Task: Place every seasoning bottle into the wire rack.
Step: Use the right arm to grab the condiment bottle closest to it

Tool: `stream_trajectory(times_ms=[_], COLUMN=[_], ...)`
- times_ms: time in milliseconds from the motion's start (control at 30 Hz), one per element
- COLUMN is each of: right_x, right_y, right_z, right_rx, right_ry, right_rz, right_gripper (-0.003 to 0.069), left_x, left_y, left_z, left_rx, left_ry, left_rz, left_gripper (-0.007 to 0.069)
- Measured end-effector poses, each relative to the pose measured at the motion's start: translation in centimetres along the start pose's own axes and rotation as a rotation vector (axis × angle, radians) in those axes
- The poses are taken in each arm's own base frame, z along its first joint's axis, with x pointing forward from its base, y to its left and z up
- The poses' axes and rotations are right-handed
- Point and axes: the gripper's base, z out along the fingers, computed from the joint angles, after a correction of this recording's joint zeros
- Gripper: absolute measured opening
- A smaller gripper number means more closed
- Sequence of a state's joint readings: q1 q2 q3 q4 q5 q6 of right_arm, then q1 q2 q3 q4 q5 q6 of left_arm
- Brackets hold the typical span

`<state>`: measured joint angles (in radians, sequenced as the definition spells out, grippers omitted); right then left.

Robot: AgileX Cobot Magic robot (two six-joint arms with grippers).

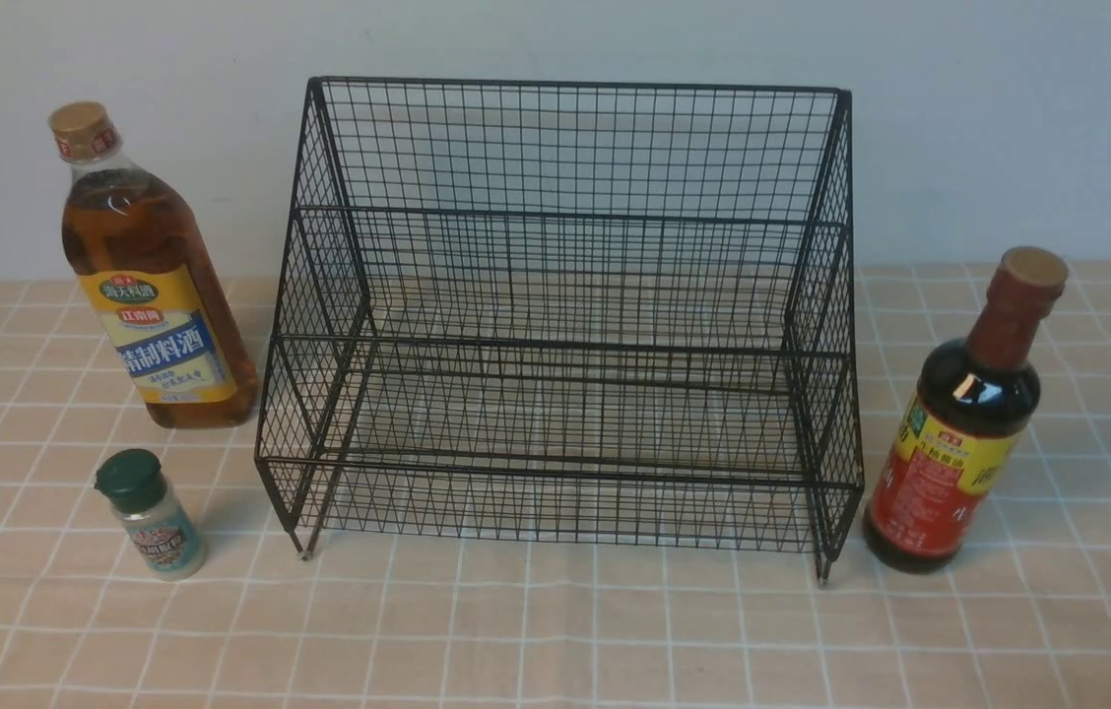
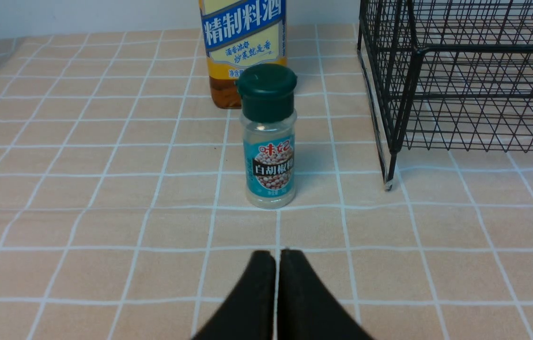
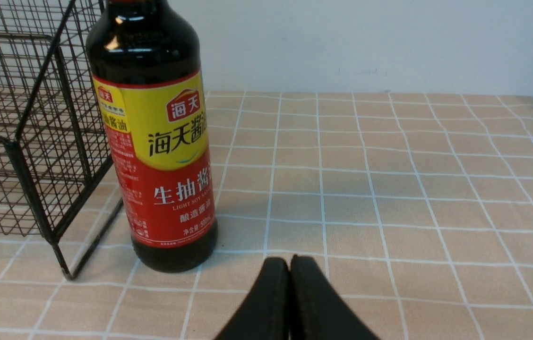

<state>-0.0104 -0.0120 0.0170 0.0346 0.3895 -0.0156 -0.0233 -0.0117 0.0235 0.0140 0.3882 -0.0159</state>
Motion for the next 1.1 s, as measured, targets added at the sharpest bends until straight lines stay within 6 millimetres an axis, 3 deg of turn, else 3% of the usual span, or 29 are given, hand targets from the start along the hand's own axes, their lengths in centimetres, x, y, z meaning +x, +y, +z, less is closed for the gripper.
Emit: stream_trajectory(times_ms=[267,367,500,600,933,1100], right_x=[-0.1,-0.6,-2.8,-3.6,-3.8,-5.6], right_y=[0.0,0.1,-0.2,-0.5,-0.7,-1.0], right_z=[0.0,0.1,-0.4,-0.8,-0.9,-1.8], right_rx=[-0.003,-0.014,-0.028,-0.032,-0.039,-0.059], right_ry=[-0.014,-0.091,-0.347,-0.442,-0.475,-0.612], right_rz=[0.012,0.071,0.279,0.414,0.507,0.571], right_gripper=[-0.0012,-0.0012,-0.0012,-0.0012,-0.0012,-0.0012], left_x=[0.0,0.0,0.0,0.0,0.0,0.0], left_y=[0.0,0.0,0.0,0.0,0.0,0.0], left_z=[0.0,0.0,0.0,0.0,0.0,0.0], left_rx=[0.000,0.000,0.000,0.000,0.000,0.000], left_ry=[0.000,0.000,0.000,0.000,0.000,0.000], left_rz=[0.000,0.000,0.000,0.000,0.000,0.000], left_gripper=[-0.0007,-0.0007,-0.0007,-0.0007,-0.0007,-0.0007])
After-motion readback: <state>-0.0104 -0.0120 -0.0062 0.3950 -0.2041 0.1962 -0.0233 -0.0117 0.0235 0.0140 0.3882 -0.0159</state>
